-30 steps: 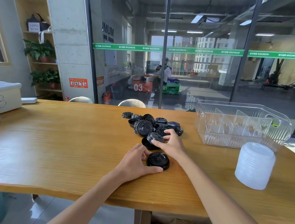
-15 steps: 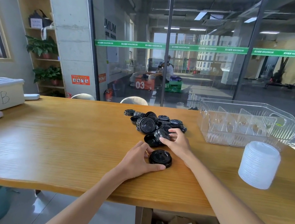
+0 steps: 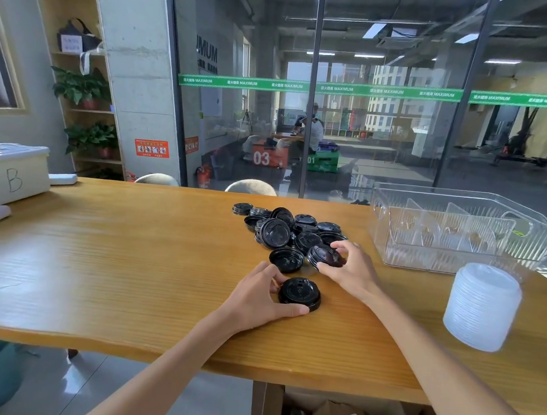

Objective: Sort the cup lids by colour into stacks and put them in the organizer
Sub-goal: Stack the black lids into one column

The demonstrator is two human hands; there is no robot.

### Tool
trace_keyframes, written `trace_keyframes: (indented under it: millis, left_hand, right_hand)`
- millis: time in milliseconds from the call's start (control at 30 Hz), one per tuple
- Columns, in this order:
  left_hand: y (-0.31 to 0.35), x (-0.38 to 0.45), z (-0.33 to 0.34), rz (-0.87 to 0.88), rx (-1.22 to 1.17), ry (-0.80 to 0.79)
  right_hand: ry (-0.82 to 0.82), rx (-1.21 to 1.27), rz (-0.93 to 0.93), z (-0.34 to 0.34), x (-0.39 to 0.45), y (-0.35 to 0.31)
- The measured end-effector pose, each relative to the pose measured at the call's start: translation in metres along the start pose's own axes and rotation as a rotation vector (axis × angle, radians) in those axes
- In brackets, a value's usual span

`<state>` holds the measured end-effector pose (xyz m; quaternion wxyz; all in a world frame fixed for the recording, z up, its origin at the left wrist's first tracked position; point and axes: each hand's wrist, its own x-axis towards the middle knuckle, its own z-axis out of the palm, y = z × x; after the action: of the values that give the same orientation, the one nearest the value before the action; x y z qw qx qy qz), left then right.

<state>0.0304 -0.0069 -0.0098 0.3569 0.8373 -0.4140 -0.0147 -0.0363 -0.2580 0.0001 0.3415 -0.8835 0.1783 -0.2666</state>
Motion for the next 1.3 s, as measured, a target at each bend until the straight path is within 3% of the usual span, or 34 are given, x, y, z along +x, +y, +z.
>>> trace_keyframes:
  millis: [633,1033,1300]
  left_hand:
    - [-0.001,0.001,0.0,-0.007,-0.006,0.0]
    - [0.0,0.0,0.001,0.029,0.038,0.031]
    - [0.001,0.0,0.0,0.032,0.042,0.017]
  right_hand:
    - [0.032,0.012,-0.102,-0.019,-0.024,-0.013]
    - [-0.227,0.111,-0.194,-0.028,-0.053,-0.033]
    - [-0.298,0.096,-0.177,-0.02,-0.064,-0.031]
